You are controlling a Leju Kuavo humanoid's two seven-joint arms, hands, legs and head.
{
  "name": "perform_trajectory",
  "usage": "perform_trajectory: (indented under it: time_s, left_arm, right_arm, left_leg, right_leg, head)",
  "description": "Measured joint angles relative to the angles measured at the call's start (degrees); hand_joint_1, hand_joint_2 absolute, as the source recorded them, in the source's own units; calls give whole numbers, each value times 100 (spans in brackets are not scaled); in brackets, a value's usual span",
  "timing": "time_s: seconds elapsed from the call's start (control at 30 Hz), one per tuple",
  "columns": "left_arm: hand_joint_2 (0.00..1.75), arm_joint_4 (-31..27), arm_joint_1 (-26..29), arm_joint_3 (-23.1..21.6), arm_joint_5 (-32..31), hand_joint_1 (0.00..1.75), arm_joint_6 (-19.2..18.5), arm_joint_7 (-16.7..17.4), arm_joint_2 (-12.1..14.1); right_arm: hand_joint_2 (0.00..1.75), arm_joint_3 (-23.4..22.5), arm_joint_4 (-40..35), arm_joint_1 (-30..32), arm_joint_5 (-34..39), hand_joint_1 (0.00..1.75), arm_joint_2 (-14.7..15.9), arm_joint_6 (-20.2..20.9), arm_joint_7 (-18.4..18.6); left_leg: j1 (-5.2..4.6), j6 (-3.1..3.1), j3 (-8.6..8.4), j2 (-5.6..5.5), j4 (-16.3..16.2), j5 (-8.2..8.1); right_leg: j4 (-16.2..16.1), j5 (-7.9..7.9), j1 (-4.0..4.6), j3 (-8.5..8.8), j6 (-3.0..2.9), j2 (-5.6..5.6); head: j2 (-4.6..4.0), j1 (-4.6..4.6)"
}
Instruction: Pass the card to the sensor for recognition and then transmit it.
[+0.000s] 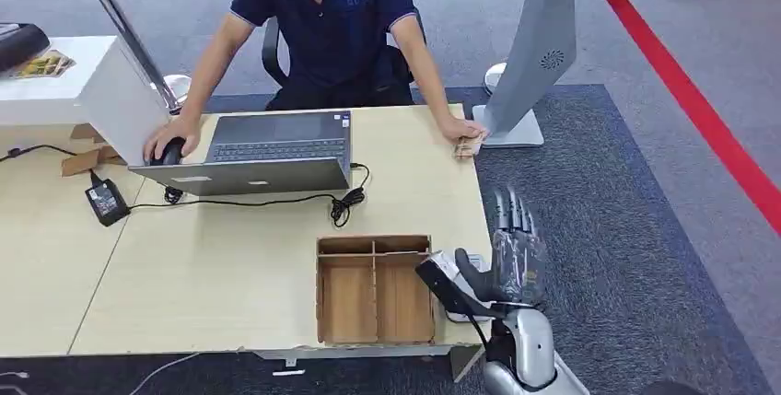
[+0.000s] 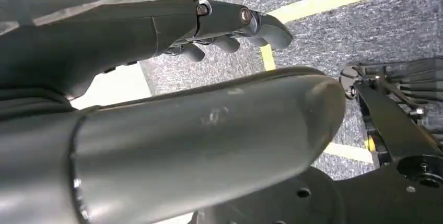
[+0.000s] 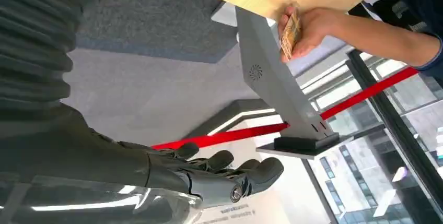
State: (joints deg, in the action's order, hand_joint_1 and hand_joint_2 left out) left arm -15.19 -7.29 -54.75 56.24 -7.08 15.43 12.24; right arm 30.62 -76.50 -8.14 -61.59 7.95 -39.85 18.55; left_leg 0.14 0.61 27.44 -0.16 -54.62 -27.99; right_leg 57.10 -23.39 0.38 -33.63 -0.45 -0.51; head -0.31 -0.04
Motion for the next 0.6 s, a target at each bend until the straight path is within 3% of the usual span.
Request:
perform_trajectory:
  time_s: [0.6]
  left_arm:
    - [0, 0, -1, 2, 35, 0, 42, -13, -9]
  right_arm:
    - [175, 569, -407, 41, 105, 0, 158, 282, -30]
  left_leg:
    - [1, 0, 1, 0, 0, 0]
  right_leg:
    - [0, 0, 1, 2, 0, 0]
  head:
    - [0, 0]
